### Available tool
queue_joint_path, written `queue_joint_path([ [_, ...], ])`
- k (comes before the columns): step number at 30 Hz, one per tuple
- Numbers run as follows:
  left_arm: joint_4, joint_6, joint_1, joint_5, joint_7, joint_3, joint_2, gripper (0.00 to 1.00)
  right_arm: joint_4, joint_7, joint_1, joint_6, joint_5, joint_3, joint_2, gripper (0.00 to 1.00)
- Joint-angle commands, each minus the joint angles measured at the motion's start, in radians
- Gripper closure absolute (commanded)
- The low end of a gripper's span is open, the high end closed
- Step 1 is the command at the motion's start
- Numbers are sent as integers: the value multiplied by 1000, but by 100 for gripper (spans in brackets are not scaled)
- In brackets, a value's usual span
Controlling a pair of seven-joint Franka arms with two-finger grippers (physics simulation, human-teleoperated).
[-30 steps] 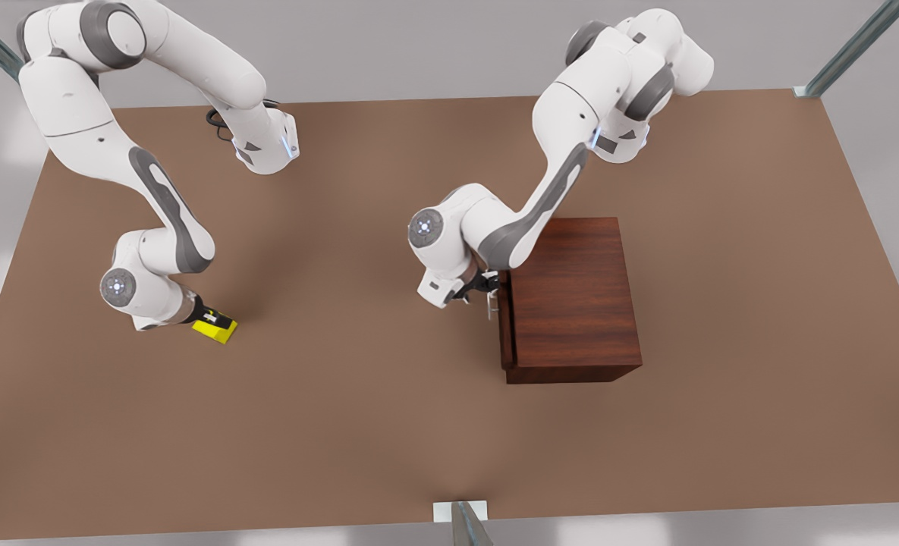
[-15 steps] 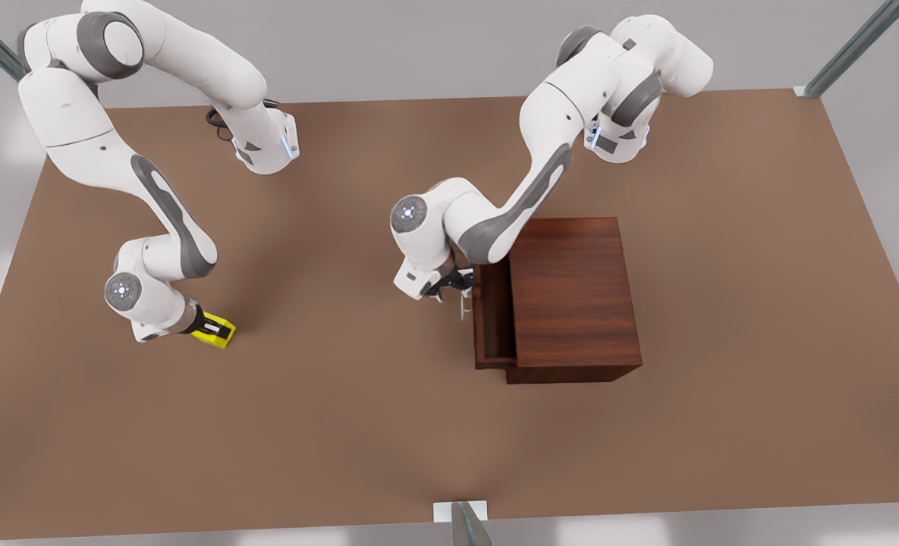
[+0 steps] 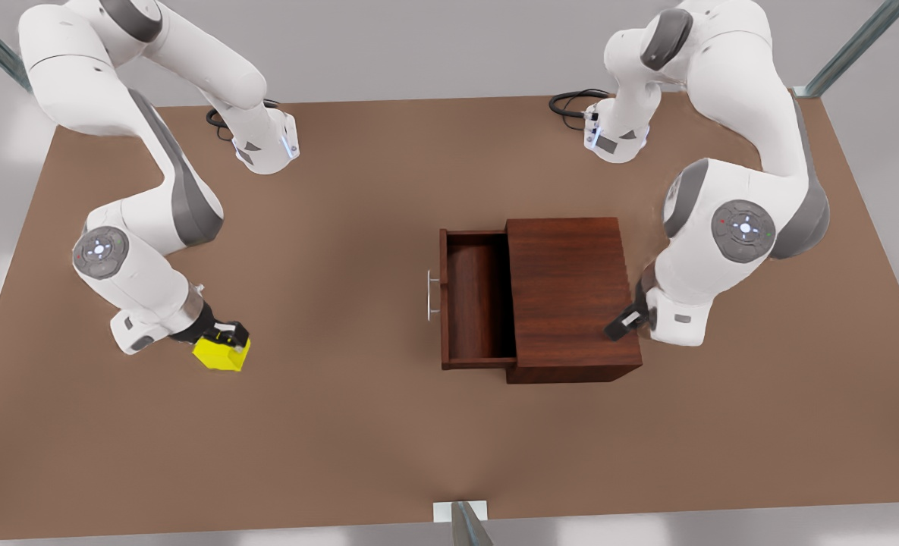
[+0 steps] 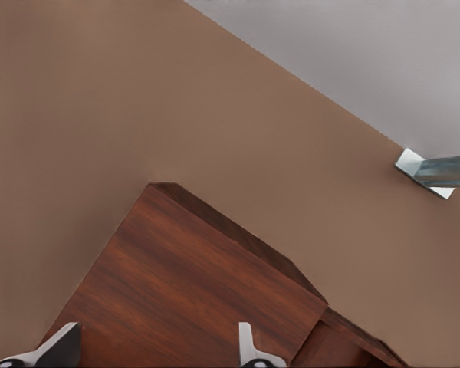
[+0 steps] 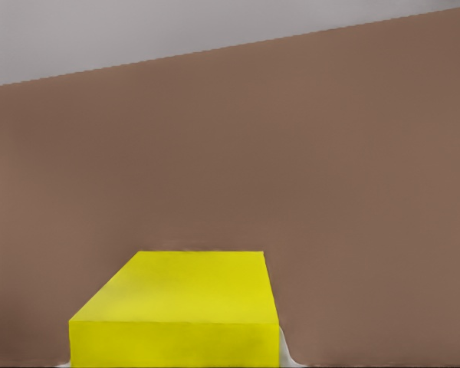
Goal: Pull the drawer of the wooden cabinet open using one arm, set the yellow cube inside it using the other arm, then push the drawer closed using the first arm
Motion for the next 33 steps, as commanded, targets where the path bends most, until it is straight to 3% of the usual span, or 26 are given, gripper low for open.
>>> queue_joint_path([
  [1, -1, -156, 82, -58, 705, 1, -44, 0, 38, 203, 74, -250, -19, 20, -1, 56],
  [3, -28, -217, 123, -62, 793, 9, -135, 0, 86, 267, 194, -310, -16, 20, 3, 56],
  [4, -289, -100, 98, -64, 857, 79, -308, 0, 86, 269, 223, -312, 1, 59, 5, 56],
  [5, -380, -35, -4, -66, 862, 207, -356, 0, 97, 309, 278, -312, 4, 75, 3, 56],
  [10, -348, -13, -5, -64, 872, 204, -251, 0, 233, 433, 513, -309, 9, 55, 135, 56],
  [13, -326, -15, -5, -93, 865, 204, -230, 0, 399, 545, 765, -302, 7, -103, 190, 56],
  [17, -326, -7, -5, -92, 872, 205, -212, 0, 578, 643, 961, -272, 5, -218, 269, 56],
  [29, -326, -6, 12, -93, 900, 205, -196, 0, 529, 606, 1027, -206, 2, -230, 362, 50],
  [30, -326, -6, 12, -95, 900, 205, -196, 0, 525, 606, 1029, -193, 2, -230, 365, 20],
  [31, -326, -6, 12, -95, 900, 205, -192, 0, 520, 603, 1032, -193, -7, -232, 365, 0],
  [33, -328, -6, 12, -93, 900, 205, -192, 0, 483, 568, 1038, -193, -14, -232, 365, 0],
])
